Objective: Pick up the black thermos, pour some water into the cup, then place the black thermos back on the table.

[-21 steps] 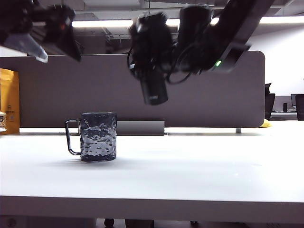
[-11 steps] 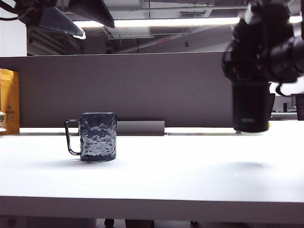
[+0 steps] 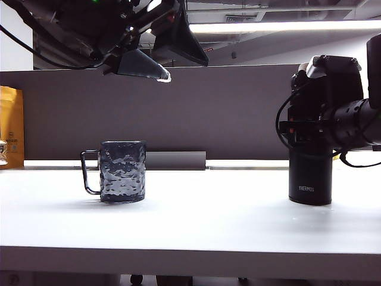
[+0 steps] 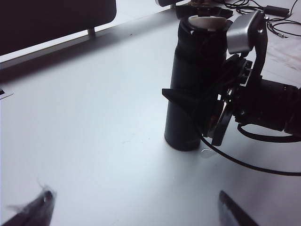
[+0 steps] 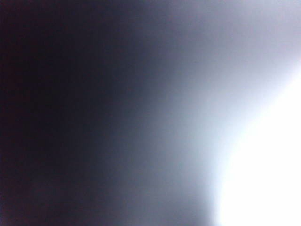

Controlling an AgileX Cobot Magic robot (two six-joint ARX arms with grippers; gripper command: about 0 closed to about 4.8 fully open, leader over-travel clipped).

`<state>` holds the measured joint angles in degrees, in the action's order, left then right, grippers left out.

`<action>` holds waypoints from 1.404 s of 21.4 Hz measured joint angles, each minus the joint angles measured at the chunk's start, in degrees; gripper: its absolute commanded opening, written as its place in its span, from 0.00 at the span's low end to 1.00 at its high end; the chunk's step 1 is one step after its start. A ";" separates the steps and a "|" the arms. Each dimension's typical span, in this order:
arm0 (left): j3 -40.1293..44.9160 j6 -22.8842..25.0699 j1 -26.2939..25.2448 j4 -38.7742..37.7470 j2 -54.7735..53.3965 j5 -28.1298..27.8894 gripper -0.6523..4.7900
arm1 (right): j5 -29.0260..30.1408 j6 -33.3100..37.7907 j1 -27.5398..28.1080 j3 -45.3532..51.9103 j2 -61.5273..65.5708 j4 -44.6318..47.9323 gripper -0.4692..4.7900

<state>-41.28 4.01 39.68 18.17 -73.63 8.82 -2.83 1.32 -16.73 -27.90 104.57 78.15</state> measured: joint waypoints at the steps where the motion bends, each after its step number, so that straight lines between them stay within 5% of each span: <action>1: 0.00 0.00 0.00 0.02 0.00 0.00 1.00 | 0.87 0.00 -0.02 -0.07 0.63 0.87 0.27; 3: 0.00 0.00 0.00 0.02 0.00 0.00 1.00 | 1.33 0.02 -0.07 -0.33 2.23 3.02 0.27; 5: 0.00 0.00 0.00 0.00 0.00 0.00 1.00 | 1.33 0.15 -0.07 -0.33 2.34 3.13 1.00; 11: 0.00 0.00 0.00 0.02 0.00 0.00 1.00 | 1.49 0.15 -0.07 0.85 1.49 -0.04 1.00; 15: 0.00 0.00 -0.07 -2.49 1.86 0.00 1.00 | 2.34 0.17 -0.04 9.51 -11.85 -7.39 1.00; 16: 0.00 0.00 -0.07 -3.56 3.21 -0.15 1.00 | 3.96 0.59 -0.07 11.67 -16.09 -10.58 0.82; 17: 0.02 -0.87 -0.07 -5.75 5.51 -0.96 0.68 | 5.81 2.60 -0.07 13.20 -20.63 -13.33 0.20; 18: 0.02 -2.73 -0.07 -8.22 8.41 -1.49 0.09 | 8.61 10.23 -0.07 14.95 -27.04 -17.07 0.07; 21: 0.00 -4.48 -0.11 -16.70 20.79 -1.66 0.11 | 17.94 15.87 -0.17 15.82 -46.90 -28.68 0.07; 22: 0.00 -4.48 -0.15 -18.12 22.88 -1.51 0.11 | 18.03 16.13 -0.15 15.50 -49.96 -30.93 0.07; 26: -0.24 -5.25 -0.13 -27.65 38.14 -1.33 0.11 | 15.58 9.88 -0.11 10.21 -74.44 -64.74 0.07; 30: 0.00 -6.12 -0.11 -39.04 46.58 -3.72 0.11 | 12.41 7.74 -0.04 10.19 -85.50 -78.03 0.07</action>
<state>-41.28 -2.11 39.57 -20.86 -27.05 5.10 9.58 9.06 -16.78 -17.72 19.07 0.12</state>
